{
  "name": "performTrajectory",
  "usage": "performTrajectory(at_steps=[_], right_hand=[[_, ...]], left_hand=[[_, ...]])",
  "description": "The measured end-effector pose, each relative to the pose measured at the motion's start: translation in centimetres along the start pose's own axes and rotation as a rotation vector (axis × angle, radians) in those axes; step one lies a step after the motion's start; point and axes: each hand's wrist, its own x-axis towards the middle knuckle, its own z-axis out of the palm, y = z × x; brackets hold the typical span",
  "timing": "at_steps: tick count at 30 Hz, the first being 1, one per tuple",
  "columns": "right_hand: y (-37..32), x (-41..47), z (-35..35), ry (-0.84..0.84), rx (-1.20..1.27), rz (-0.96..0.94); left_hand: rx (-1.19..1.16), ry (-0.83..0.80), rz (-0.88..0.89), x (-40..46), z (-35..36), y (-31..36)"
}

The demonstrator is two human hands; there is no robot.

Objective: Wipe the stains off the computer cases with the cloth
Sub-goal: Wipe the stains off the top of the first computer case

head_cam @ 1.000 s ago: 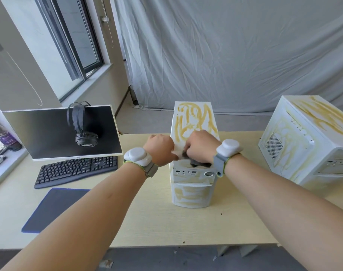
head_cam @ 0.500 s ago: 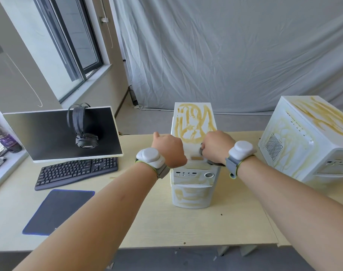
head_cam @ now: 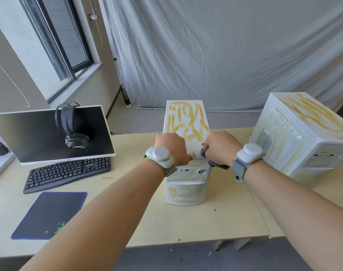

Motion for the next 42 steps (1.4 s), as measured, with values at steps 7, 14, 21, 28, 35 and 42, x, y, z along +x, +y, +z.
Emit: performTrajectory(at_steps=[7,14,21,28,35,42], right_hand=[[-0.9,0.8,0.5,0.016,-0.021,0.016],[0.4,0.5,1.2,0.043,-0.021,-0.025],[0.4,0.2,1.6,0.066,-0.029,-0.089],[-0.8,0.2,1.6,-0.040,-0.012,-0.149],[-2.8,0.3,3.1,0.019,0.025,-0.303],[-3.4,1.7,-0.1,-0.020,-0.082,-0.008]], left_hand=[[-0.024,-0.075,0.005,1.2,-0.7,0.2],[-0.038,-0.071,-0.005,1.4,-0.6,0.1],[-0.077,-0.114,0.013,1.8,-1.0,0.1],[-0.058,-0.203,0.044,2.1,-1.8,-2.5],[-0.025,-0.185,0.068,2.1,-1.5,-3.5],[-0.087,-0.187,0.026,2.3,-1.3,-3.7]])
